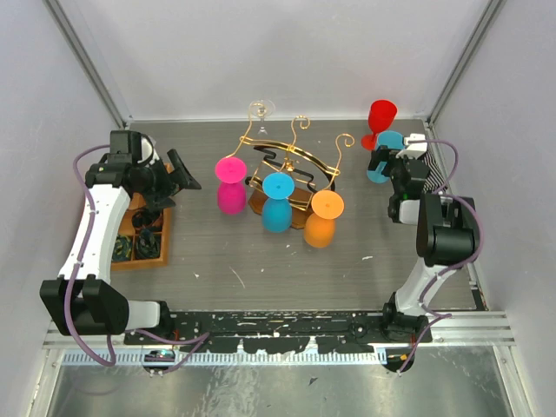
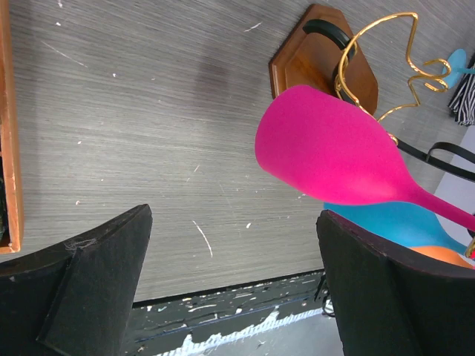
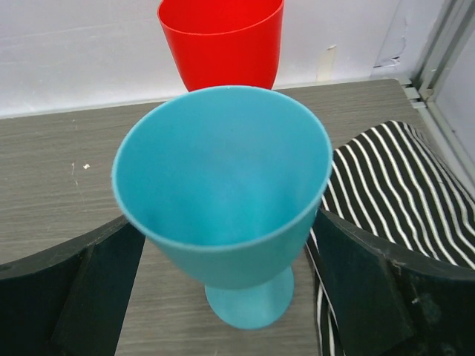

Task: Take the wine glass off the wine glass rack

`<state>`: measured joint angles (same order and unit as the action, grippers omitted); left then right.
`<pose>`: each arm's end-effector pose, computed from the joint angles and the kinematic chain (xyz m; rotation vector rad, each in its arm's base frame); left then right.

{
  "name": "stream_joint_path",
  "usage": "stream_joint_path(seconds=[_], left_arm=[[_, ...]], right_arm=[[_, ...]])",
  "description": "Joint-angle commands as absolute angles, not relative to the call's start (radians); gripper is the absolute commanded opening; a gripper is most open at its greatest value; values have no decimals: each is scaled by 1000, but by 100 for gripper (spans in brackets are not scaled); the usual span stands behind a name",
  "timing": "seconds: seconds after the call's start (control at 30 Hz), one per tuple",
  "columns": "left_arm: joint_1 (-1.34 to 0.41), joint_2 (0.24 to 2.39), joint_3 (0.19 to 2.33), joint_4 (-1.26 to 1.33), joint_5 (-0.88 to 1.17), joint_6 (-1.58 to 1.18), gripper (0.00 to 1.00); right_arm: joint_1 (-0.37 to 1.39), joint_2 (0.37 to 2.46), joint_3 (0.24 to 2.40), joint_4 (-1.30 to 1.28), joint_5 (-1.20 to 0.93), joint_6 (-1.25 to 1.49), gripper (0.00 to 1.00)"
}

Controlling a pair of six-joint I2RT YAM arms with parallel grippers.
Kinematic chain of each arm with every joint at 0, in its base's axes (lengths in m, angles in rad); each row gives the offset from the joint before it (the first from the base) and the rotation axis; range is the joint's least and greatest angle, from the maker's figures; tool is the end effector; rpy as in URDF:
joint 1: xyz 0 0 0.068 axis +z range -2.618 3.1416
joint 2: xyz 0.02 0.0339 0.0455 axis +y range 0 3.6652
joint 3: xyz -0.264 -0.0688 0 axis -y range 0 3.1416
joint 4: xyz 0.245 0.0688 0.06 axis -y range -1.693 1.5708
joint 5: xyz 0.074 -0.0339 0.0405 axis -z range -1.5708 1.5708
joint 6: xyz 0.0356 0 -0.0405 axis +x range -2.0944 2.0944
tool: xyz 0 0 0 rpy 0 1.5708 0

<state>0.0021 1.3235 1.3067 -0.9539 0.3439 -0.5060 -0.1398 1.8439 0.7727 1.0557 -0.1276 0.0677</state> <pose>0.2621 -0.0115 0.3366 -0.5131 2.5265 -0.6315 0.3676 -0.0471 0.1797 0.0649 1.5850 0.0449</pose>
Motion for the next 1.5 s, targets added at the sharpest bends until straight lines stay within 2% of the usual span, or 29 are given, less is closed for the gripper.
stream_joint_path(seconds=[0.0,0.13,0.27,0.37,0.4,0.43,0.5,0.53,0.57,0.6,0.67,0.83,1.07,1.17,1.4,1.47], left_arm=[[2,1315,1328,-976,291,-490,99],[2,1312,1357,-1032,212,-479,98],[2,1310,1346,-1063,211,-513,99],[2,1282,1315,-1059,246,-529,100],[2,1278,1304,-1053,247,-532,100],[3,1242,1298,-1052,244,-534,100],[2,1213,1297,-1053,250,-537,99],[2,1206,1300,-1056,254,-537,99],[3,1202,1308,-1062,258,-535,99],[3,1197,1317,-1067,262,-532,99],[2,1189,1328,-1069,274,-530,99],[2,1181,1322,-1056,314,-541,99],[3,1168,1318,-1065,330,-539,99],[3,1166,1327,-1077,331,-533,99],[2,1160,1338,-1086,338,-535,99],[2,1158,1338,-1088,338,-535,99]], right_arm=[[-143,1636,724,957,-61,36,100],[-142,1416,734,679,11,28,100],[-142,1301,897,197,91,128,100],[-141,1275,1065,-138,-56,249,98],[-141,1266,1097,-215,-133,305,91],[-142,1262,1125,-273,-217,353,80],[-141,1257,1169,-378,-379,437,44],[-140,1253,1185,-420,-451,460,34],[-141,1250,1200,-467,-513,472,32],[-140,1246,1215,-507,-570,484,33],[-131,1229,1228,-555,-694,498,41],[-76,1167,1224,-668,-765,477,52],[-29,1096,1149,-685,-840,482,52],[7,1086,1152,-738,-796,440,49],[42,1072,1118,-789,-776,381,47],[47,1063,1110,-779,-788,384,40]])
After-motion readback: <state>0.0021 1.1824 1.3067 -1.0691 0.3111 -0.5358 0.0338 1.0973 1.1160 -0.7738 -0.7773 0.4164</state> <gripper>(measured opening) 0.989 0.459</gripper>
